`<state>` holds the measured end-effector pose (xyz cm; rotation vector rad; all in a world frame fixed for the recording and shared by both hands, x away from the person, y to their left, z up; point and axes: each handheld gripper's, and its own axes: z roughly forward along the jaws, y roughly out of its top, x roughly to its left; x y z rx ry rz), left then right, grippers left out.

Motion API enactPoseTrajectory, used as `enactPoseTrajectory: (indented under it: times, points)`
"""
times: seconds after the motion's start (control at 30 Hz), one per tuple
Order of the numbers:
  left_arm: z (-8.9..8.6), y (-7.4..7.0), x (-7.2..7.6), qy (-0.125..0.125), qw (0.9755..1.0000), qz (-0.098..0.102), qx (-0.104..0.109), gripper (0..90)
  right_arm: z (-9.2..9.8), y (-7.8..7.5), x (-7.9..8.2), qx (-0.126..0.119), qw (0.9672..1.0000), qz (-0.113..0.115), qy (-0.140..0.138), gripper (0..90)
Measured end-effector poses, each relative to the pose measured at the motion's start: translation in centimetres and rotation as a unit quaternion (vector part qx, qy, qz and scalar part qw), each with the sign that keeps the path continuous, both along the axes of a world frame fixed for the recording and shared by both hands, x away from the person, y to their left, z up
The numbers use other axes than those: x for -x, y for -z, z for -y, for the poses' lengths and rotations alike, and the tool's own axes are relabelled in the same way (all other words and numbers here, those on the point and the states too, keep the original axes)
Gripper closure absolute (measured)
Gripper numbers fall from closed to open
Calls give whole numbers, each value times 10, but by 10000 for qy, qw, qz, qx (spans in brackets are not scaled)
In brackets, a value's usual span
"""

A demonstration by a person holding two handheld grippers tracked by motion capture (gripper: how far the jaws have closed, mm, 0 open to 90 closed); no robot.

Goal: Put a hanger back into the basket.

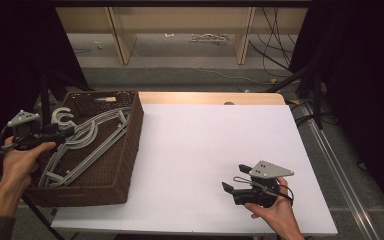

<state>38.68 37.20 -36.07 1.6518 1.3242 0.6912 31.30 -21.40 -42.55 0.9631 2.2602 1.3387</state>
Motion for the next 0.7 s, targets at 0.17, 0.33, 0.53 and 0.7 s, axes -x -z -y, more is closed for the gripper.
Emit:
enactPoseTrajectory:
  times: [0.17, 0.33, 0.53, 0.7]
  points:
    - [19, -8, 15, 302, 9988, 315, 220, 315, 0, 1, 0, 16, 10000, 21, 18, 197]
    - [43, -11, 28, 554, 9976, 397, 93, 207, -1, 1, 0, -34, 10000, 48, 14, 197]
    - [65, -14, 47, 704, 9964, 456, -130, 185, -1, 1, 1, -22, 10000, 22, 55, 196]
    - [80, -17, 57, 828, 9948, 559, 217, 189, -1, 0, 2, -35, 10000, 34, 41, 196]
